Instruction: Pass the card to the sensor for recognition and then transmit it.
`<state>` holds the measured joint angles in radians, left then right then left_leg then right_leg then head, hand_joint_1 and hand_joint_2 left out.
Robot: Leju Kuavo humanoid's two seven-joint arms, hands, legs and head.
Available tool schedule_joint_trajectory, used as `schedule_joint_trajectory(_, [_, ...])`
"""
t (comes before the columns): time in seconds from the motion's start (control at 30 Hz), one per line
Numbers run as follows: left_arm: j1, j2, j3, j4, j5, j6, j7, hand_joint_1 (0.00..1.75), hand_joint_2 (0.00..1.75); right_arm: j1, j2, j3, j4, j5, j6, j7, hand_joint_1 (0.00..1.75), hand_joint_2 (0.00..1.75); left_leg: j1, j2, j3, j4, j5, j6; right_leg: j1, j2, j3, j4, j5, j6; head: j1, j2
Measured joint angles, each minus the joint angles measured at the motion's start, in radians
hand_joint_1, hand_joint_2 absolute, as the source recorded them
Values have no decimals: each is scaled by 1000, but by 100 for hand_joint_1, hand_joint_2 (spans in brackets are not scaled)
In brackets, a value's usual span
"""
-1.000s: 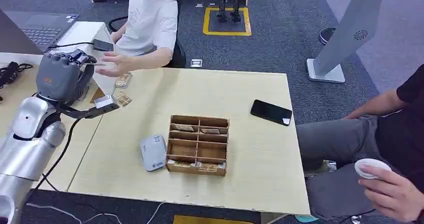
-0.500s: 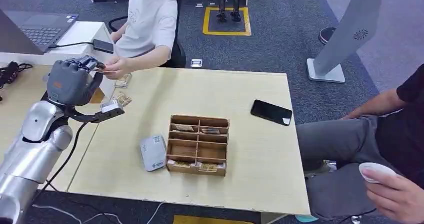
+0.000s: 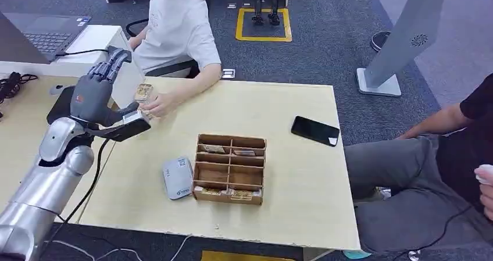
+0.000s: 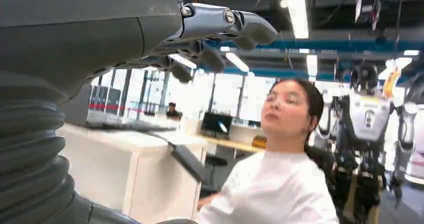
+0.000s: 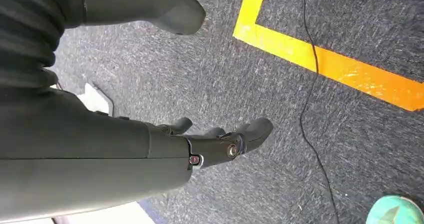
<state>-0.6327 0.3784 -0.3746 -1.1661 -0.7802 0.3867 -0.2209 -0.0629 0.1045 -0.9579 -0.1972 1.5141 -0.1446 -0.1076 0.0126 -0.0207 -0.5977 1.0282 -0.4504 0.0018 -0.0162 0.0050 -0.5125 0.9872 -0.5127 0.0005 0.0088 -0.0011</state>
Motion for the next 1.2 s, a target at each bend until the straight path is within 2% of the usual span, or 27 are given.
schedule_joint_trajectory(0.07, [23,0,0,-17,58,-57,-16,0,175,0,0,0,0,-11,0,0,0,175,0,0,0,0,0,0,0,0,0,0,0,0,0,0])
schedule_joint_trajectory(0.13, [65,1,0,-62,154,-144,-52,0,175,1,0,-1,0,-26,-1,0,0,175,0,0,0,0,0,0,0,0,0,0,0,0,0,0])
schedule_joint_trajectory(0.2, [136,0,-7,-163,234,-272,-109,0,175,5,0,-6,0,-43,0,1,0,175,0,0,-1,0,0,0,0,0,0,-1,0,0,0,0])
schedule_joint_trajectory(0.23, [173,2,-21,-214,216,-291,-117,0,175,7,0,-10,-1,-52,0,-1,0,175,0,0,-2,0,0,0,0,0,0,-1,0,0,0,0])
schedule_joint_trajectory(0.3, [239,27,-71,-318,143,-286,-116,0,175,13,0,-19,-2,-69,1,-13,0,175,0,2,-2,0,-1,1,0,2,-1,-1,0,0,1,0])
schedule_joint_trajectory(0.4, [334,60,-136,-421,164,-267,-162,0,175,25,0,-29,-6,-76,2,2,0,175,-1,3,-2,0,-2,0,-1,2,-3,-1,0,0,0,0])
schedule_joint_trajectory(0.47, [377,65,-163,-461,172,-260,-189,0,175,28,0,-34,-8,-76,4,11,0,175,0,2,-2,0,-2,0,0,1,-4,-1,-1,0,0,0])
schedule_joint_trajectory(0.53, [400,70,-181,-487,177,-260,-192,0,175,28,0,-37,-11,-76,4,11,0,175,0,2,-2,0,-2,0,0,1,-4,-1,-1,0,0,0])
schedule_joint_trajectory(0.63, [415,71,-198,-504,248,-309,-211,0,175,30,0,-39,-14,-76,4,13,0,175,0,2,-2,0,-1,1,0,1,-4,-1,-1,0,0,0])
schedule_joint_trajectory(0.9, [458,3,-260,-485,150,-237,-204,0,175,28,8,-44,-17,-84,0,-18,0,175,-1,2,-2,0,-1,1,0,1,-2,-1,0,1,0,0])
schedule_joint_trajectory(1.03, [460,-17,-292,-462,-15,-127,-127,0,175,26,9,-45,-17,-88,2,-5,0,175,-1,2,-2,0,-1,1,0,1,-4,-1,0,1,0,0])
schedule_joint_trajectory(1.13, [447,-29,-335,-417,-179,-47,-35,0,175,24,8,-45,-19,-86,8,11,0,175,-1,2,-2,0,-1,1,0,1,-4,-1,0,1,0,0])
schedule_joint_trajectory(1.2, [432,-50,-356,-361,-240,7,17,0,175,20,9,-45,-20,-80,10,13,0,175,-1,2,-2,0,0,1,0,1,-4,-1,0,1,0,0])
